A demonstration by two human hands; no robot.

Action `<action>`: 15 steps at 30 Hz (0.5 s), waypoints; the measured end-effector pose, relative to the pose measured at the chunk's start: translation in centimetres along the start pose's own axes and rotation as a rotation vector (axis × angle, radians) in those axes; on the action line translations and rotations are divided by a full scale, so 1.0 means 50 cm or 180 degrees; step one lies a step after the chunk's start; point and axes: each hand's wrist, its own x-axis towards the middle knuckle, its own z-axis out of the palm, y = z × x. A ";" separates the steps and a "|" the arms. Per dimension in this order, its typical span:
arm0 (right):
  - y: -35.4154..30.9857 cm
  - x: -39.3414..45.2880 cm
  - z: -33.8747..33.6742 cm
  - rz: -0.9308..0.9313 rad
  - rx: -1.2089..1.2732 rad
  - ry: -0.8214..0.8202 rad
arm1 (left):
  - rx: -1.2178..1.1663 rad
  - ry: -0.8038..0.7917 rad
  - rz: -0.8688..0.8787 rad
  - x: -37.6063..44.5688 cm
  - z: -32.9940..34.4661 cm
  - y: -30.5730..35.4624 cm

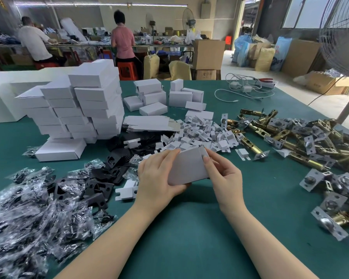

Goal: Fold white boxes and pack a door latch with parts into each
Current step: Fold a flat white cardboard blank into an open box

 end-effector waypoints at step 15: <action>0.012 -0.006 0.004 -0.0329 -0.1525 -0.1050 | -0.0179 -0.0012 -0.0232 0.002 -0.007 -0.003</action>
